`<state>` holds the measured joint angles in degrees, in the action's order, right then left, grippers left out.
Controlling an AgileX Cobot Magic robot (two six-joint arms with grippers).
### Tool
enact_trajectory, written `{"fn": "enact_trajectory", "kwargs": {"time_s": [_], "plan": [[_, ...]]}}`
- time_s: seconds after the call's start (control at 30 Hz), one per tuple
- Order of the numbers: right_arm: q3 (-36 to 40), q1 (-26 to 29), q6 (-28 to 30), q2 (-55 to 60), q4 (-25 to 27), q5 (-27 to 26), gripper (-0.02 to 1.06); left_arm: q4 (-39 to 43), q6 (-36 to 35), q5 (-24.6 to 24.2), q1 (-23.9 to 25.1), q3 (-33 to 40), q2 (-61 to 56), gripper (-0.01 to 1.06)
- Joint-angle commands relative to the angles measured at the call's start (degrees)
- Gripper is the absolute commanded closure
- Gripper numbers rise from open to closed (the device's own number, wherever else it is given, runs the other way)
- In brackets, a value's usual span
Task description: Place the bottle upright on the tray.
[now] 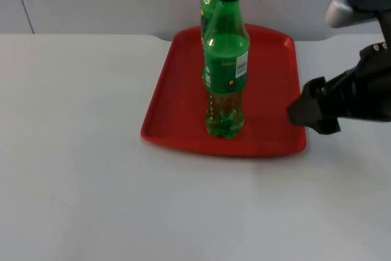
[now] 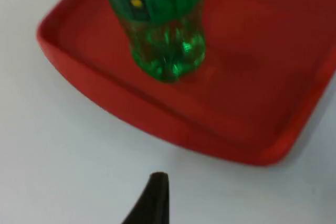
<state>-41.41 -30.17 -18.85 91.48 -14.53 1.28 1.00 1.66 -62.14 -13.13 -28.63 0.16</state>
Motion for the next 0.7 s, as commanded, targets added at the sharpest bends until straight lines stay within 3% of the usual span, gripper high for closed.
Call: {"fn": "enact_trajectory", "kwargs": {"time_s": [0.0,0.23,0.33,0.4,0.43,0.6,0.63,0.67], "plan": [[0.33,-0.38,-1.52,-1.6,0.39,4.71,0.17,0.09,-0.03,0.67,-0.28,0.25,-0.16,0.0],[0.33,-0.38,-1.05,-4.54,4.23,13.64,0.17,0.09,-0.03,0.67,-0.28,0.25,-0.16,0.0],[0.33,-0.38,2.06,-7.02,6.84,17.8,0.17,0.09,-0.03,0.67,-0.28,0.25,-0.16,0.0],[0.33,-0.38,9.63,-9.16,13.33,19.8,0.17,0.09,-0.03,0.67,-0.28,0.25,-0.16,0.0],[0.33,-0.38,9.63,-9.16,13.33,19.8,0.17,0.09,-0.03,0.67,-0.28,0.25,-0.16,0.0],[0.33,-0.38,33.12,-14.6,33.14,25.7,0.17,0.09,-0.03,0.67,-0.28,0.25,-0.16,0.0],[0.33,-0.38,33.12,-14.6,33.14,25.7,0.17,0.09,-0.03,0.67,-0.28,0.25,-0.16,0.0],[0.33,-0.38,36.96,-15.6,35.79,26.75,0.17,0.09,-0.03,0.67,-0.28,0.25,-0.16,0.0]]}}
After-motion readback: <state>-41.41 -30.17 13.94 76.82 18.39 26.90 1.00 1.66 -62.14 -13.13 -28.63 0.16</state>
